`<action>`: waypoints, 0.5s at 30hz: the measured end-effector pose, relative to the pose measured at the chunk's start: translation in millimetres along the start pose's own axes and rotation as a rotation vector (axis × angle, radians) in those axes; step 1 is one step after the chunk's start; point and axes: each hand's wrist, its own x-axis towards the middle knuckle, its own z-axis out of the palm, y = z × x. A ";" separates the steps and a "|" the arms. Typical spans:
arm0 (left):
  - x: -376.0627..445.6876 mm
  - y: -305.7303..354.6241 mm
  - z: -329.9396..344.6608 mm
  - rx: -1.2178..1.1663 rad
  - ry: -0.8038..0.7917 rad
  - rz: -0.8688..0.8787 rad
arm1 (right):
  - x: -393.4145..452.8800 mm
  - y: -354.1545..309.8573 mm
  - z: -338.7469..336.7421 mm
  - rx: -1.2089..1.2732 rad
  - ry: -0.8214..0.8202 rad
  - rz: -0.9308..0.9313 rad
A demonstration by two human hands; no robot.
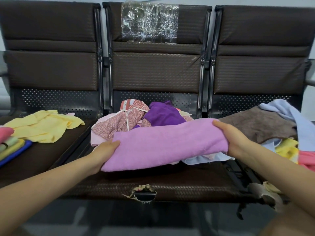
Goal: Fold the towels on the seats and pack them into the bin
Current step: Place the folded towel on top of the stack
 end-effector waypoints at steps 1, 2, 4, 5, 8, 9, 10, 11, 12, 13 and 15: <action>-2.6 -3.3 1.6 -0.074 -0.028 -0.045 | -2.3 -4.4 0.6 0.022 -0.015 -0.010; -7.7 -3.7 1.8 -0.170 -0.079 -0.114 | -3.3 -7.9 2.6 0.043 -0.028 -0.022; -15.3 -4.1 -1.1 -0.272 -0.180 -0.218 | -8.4 -14.2 11.5 0.062 -0.050 -0.050; -14.0 -5.0 -4.4 -0.243 -0.199 -0.225 | -11.1 -16.7 18.9 0.069 -0.065 -0.066; -5.6 -2.4 -13.1 -0.200 -0.081 -0.196 | -15.8 -19.7 49.3 0.088 -0.100 -0.101; -1.6 -0.3 -14.7 -0.225 -0.019 -0.190 | -17.7 -19.4 63.2 0.076 -0.111 -0.112; 0.7 2.2 -17.3 -0.252 0.030 -0.178 | -19.2 -17.6 78.7 0.041 -0.132 -0.133; 1.7 5.9 -18.6 -0.281 0.053 -0.158 | -19.9 -13.9 93.9 -0.021 -0.151 -0.165; 2.5 9.5 -19.1 -0.309 0.046 -0.136 | -20.0 -8.8 108.5 -0.099 -0.187 -0.198; 2.3 13.2 -17.8 -0.334 0.012 -0.120 | -21.5 -2.6 122.6 -0.164 -0.255 -0.209; -3.1 19.5 -13.3 -0.383 -0.100 -0.127 | -26.5 10.4 147.3 -0.258 -0.473 -0.114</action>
